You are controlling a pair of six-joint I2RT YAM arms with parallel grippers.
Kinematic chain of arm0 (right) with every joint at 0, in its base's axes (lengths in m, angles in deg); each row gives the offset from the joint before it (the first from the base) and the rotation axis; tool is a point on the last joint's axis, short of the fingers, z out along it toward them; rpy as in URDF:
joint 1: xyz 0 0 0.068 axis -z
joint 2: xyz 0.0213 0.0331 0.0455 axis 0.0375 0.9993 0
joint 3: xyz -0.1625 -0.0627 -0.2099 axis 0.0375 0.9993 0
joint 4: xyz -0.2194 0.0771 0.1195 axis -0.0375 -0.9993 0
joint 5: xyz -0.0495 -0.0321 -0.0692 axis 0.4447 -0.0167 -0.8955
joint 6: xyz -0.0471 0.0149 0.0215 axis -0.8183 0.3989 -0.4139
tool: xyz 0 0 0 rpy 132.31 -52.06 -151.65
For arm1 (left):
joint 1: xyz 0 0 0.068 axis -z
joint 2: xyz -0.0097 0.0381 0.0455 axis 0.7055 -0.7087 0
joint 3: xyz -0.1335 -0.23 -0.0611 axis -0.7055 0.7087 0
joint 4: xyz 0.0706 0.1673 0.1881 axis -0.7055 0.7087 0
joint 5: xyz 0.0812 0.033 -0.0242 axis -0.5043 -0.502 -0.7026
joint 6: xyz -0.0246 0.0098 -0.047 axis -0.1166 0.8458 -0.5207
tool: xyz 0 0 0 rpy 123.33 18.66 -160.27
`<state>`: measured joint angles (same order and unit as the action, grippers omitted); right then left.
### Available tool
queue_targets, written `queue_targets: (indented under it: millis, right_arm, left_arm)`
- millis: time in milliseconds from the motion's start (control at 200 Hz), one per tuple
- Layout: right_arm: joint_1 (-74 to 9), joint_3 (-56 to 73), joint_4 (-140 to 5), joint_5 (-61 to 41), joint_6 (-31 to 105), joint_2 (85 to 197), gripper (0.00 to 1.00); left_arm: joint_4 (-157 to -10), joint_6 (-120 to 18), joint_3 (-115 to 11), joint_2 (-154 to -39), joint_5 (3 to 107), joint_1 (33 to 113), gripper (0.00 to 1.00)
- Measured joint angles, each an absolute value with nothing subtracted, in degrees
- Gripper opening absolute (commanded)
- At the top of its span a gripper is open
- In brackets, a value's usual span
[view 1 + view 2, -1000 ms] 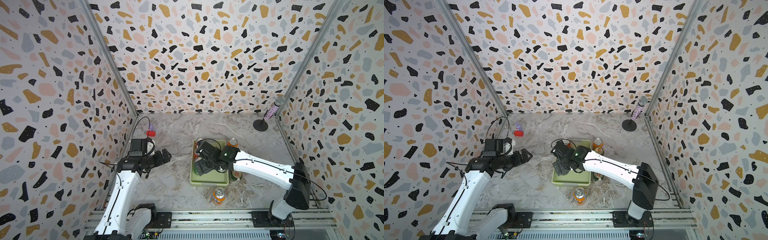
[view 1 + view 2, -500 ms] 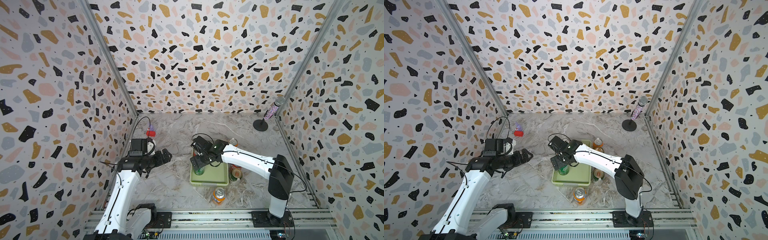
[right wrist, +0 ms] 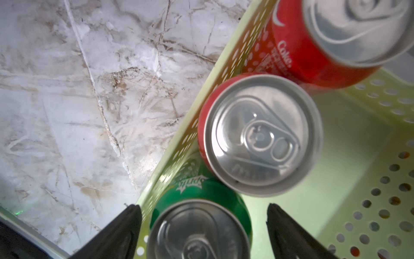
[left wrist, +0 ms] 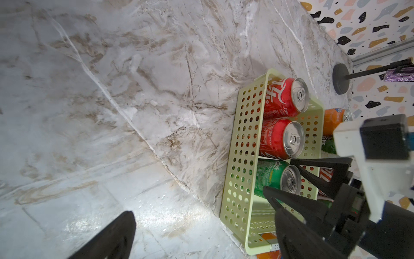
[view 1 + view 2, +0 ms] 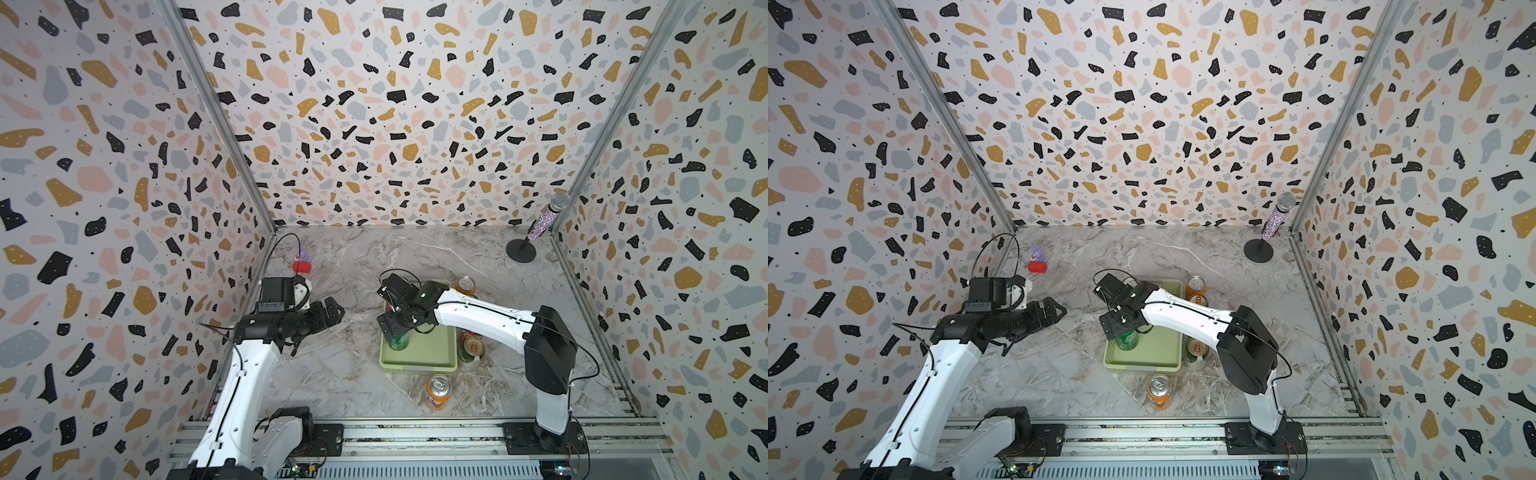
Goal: Take out the drinks from the basket
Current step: Pick up the drink from the basket.
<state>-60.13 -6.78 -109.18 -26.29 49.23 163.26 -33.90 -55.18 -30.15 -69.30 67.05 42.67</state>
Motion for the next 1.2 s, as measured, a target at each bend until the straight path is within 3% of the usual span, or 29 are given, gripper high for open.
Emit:
queue_targets:
  millis: [320,486,631,966,1201]
  right_arm:
    - [-60.11,-4.68,-107.5,-26.18,49.65,164.59,0.76]
    - [-60.13,-3.82,-106.71,-26.51,49.8,164.31,0.55]
    - [-60.13,-2.71,-105.95,-26.86,49.98,163.57,0.44]
    - [-60.11,0.22,-106.61,-27.87,49.15,160.31,0.34]
    - [-60.06,4.07,-105.82,-26.73,48.91,151.39,0.29]
  left_arm:
    - [-35.6,-54.96,-29.23,-73.32,76.14,42.67,1.0]
    - [-36.68,-54.96,-28.86,-74.06,79.94,42.69,1.0]
    - [-36.79,-54.96,-28.75,-74.5,81.69,43.04,1.0]
    - [-37.94,-54.91,-28.29,-75.72,82.81,46.56,1.0]
    - [-37.97,-54.91,-28.23,-75.31,82.7,46.91,1.0]
